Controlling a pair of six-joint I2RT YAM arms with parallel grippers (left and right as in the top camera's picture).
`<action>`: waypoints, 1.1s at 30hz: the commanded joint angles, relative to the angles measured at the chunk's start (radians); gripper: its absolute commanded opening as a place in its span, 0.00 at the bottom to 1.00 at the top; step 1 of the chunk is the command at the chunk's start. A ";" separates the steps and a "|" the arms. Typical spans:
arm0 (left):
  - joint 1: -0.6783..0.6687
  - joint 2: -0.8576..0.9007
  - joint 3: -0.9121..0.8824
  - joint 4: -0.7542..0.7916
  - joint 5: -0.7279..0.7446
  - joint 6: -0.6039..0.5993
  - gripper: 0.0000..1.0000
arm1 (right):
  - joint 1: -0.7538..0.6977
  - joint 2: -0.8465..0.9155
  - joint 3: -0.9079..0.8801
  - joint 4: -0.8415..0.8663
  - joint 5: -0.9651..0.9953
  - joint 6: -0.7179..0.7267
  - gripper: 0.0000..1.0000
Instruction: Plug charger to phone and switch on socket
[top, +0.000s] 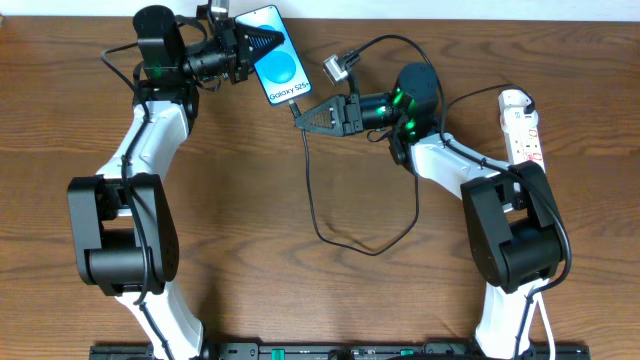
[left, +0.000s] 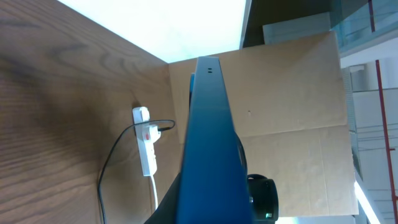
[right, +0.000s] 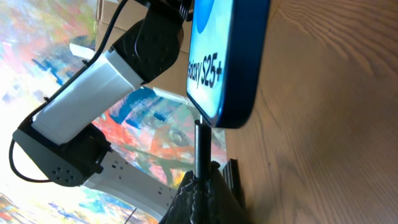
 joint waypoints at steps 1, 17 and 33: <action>-0.014 -0.010 0.005 0.008 0.043 0.014 0.07 | -0.026 0.000 0.000 0.006 0.056 -0.005 0.01; -0.020 -0.010 0.005 0.007 0.043 0.014 0.07 | -0.018 0.000 0.000 0.006 0.064 -0.005 0.01; -0.042 -0.010 0.005 0.007 0.047 0.021 0.07 | -0.015 0.000 0.000 0.025 0.075 -0.005 0.01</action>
